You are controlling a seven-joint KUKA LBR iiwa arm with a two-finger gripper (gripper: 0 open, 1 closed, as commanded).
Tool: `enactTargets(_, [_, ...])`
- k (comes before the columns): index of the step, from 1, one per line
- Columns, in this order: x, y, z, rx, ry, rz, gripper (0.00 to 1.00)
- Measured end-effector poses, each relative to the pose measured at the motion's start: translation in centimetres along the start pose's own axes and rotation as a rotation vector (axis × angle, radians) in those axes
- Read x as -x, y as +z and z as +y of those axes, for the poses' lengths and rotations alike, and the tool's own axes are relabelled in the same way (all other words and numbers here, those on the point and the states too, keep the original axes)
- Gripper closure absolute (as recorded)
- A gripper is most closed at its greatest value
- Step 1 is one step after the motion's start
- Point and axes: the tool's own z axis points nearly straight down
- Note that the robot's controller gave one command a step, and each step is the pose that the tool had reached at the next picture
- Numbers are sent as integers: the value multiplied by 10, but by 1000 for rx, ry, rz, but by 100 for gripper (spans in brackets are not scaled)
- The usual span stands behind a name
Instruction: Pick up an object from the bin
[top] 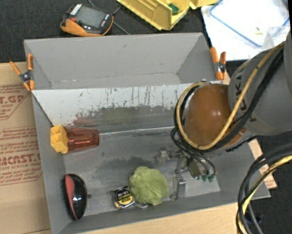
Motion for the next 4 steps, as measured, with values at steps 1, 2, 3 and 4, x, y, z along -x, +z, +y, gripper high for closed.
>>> enactTargets(1, [0,0,0,0,0,0,0])
enactTargets(2, [10,39,71,2,-24,-2,0])
enactTargets(3, [18,38,88,-2,-48,-5,100])
enactTargets(4, [18,38,88,-3,-48,-5,100])
